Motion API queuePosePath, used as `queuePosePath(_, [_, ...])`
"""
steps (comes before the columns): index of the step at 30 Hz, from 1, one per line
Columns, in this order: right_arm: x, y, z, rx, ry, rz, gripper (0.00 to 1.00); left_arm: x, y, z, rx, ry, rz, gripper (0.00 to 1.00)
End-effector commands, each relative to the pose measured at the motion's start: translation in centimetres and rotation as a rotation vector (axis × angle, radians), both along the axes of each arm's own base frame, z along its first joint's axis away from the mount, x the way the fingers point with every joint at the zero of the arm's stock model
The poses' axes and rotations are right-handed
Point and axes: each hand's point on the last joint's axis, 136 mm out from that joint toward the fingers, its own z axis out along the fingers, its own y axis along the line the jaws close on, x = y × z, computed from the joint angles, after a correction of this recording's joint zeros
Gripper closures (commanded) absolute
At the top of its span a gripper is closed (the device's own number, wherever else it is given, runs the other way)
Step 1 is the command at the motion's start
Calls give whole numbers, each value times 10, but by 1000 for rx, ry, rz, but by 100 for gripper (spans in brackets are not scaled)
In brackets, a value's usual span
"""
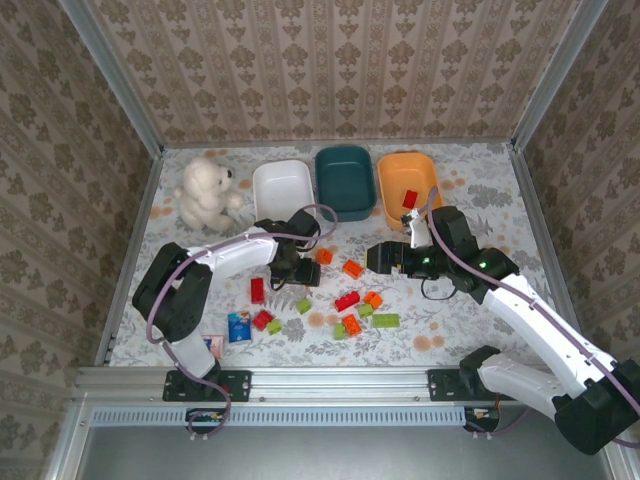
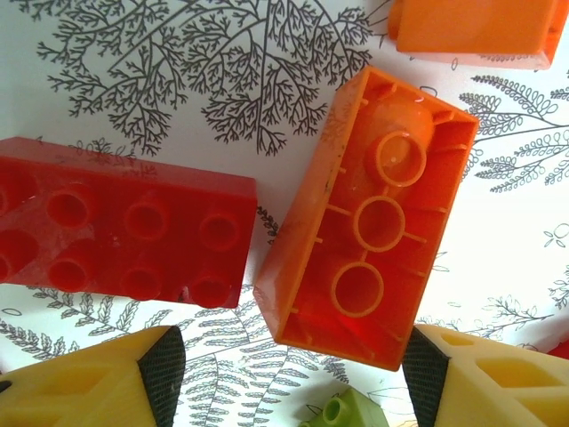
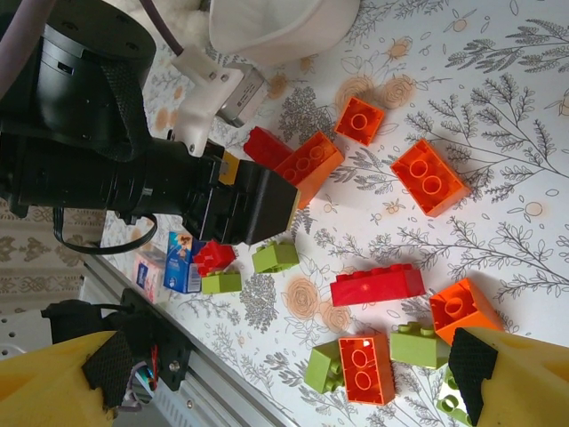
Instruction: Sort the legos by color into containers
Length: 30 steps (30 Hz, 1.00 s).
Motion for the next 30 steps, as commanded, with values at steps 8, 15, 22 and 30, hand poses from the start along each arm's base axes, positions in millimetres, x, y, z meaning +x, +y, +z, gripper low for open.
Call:
queuePosePath(8, [0, 4, 7, 14, -1, 17, 5, 17, -21, 25, -6, -67, -85, 33])
queuePosePath(15, [-5, 2, 5, 17, 0, 12, 5, 20, -22, 14, 84, -51, -187, 30])
queuePosePath(22, [-8, 0, 4, 22, 2, 7, 5, 33, -26, 2, 132, -49, -252, 26])
queuePosePath(30, [-12, -4, 3, 13, 13, -5, 5, 34, -30, -11, 133, -24, -285, 38])
